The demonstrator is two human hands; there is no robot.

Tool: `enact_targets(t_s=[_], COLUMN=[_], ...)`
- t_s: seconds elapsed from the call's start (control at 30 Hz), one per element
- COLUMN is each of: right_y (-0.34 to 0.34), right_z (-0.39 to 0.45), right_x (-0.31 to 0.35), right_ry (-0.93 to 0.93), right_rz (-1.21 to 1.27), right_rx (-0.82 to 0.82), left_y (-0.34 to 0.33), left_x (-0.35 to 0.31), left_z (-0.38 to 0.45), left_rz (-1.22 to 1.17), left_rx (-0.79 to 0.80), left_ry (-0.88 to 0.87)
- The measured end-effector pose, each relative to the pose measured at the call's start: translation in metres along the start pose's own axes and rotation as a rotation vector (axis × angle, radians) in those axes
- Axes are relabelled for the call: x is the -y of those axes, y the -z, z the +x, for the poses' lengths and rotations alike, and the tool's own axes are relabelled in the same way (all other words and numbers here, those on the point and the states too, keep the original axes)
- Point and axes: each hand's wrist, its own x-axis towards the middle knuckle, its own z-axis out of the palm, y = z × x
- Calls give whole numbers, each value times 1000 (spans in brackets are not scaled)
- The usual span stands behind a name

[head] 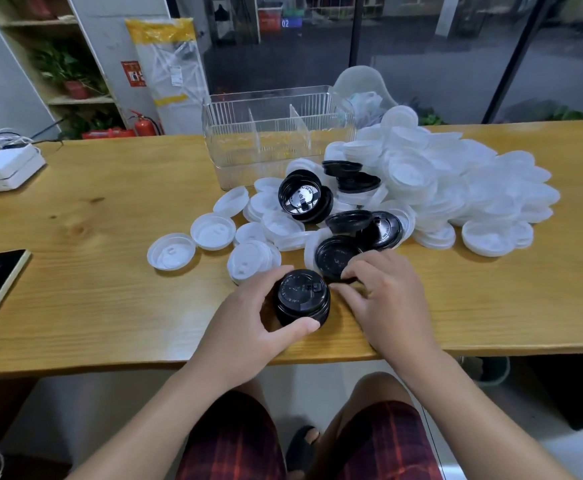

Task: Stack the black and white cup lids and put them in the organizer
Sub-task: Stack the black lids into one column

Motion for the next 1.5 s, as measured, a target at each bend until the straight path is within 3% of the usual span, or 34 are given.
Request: enact_targets(t_s=[0.17,0.3,0.4,0.7,0.9,1.03,1.13,1.5], right_y=[6,18,24,23,24,34,31,23], right_z=[-4,-4,2,6,8,6,4,2], right_x=[7,12,8,11,35,40,41,33], right_ry=[-27,-308,-440,-519,-493,-360,-265,-158], right_rz=[171,428,726,1247,998,811,633,441], right_rx=[-88,-75,-38,158,316,410,393,413], left_y=[1,1,2,-2,-1,1,1,4], left_x=[4,3,4,-3,-2,-3,-3,9], left_z=[-2,-3,-3,0,-1,-2,0,3], left_rz=[7,13,23,36,16,8,-11,-43], left_rx=[-16,-7,-9,22,31,45,54,75], left_ry=[-1,-3,-7,-53,-73,-73,-91,4])
